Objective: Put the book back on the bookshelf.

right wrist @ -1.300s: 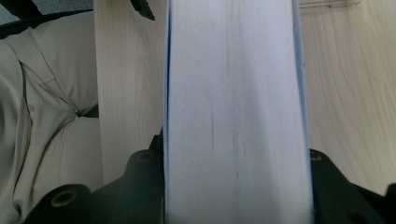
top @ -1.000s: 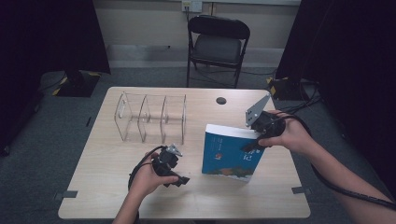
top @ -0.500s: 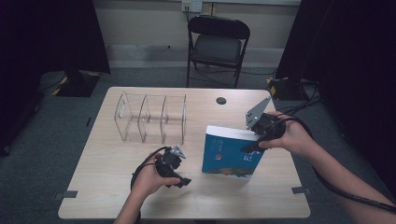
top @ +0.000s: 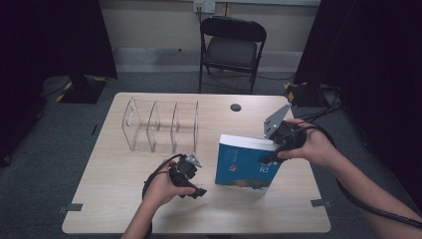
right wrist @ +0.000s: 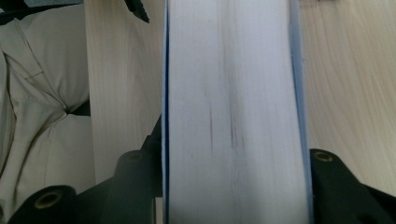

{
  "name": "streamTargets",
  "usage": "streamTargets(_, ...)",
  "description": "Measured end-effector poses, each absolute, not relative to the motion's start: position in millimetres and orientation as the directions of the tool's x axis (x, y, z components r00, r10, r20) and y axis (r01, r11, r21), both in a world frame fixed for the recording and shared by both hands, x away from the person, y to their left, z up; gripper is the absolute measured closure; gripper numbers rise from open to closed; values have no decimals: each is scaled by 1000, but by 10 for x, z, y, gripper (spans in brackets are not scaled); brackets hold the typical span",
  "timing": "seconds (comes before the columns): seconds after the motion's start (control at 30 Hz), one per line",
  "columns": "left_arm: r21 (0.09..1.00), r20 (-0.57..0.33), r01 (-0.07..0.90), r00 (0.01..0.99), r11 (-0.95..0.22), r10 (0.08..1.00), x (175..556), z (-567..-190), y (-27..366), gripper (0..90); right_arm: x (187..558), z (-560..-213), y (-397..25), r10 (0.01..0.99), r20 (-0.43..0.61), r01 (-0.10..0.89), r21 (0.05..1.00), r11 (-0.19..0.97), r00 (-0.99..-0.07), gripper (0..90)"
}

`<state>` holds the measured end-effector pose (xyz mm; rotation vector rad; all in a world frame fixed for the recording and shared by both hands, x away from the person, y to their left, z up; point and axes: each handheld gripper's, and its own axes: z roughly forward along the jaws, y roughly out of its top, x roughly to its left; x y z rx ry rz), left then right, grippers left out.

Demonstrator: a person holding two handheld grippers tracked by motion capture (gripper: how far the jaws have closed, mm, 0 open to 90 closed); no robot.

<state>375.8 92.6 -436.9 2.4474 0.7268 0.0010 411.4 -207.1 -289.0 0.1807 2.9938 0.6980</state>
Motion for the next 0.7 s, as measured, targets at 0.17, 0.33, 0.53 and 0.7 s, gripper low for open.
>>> streamTargets(0.17,515,-128,475,865,-713,485,3785,-4264,922,235,4098,-2896,-2094,138,-38,108,437,893,-990,507)
streamTargets(0.33,520,-123,472,866,-712,484,3803,-4176,886,237,4095,-2910,-2181,165,-54,124,447,886,-985,446)
streamTargets(0.53,511,-105,451,877,-731,468,3836,-4076,814,241,4080,-2925,-2258,182,-51,138,465,874,-982,433)
streamTargets(0.7,513,-96,436,885,-739,456,3871,-3975,759,246,4075,-2937,-2305,192,-53,144,475,868,-980,421)
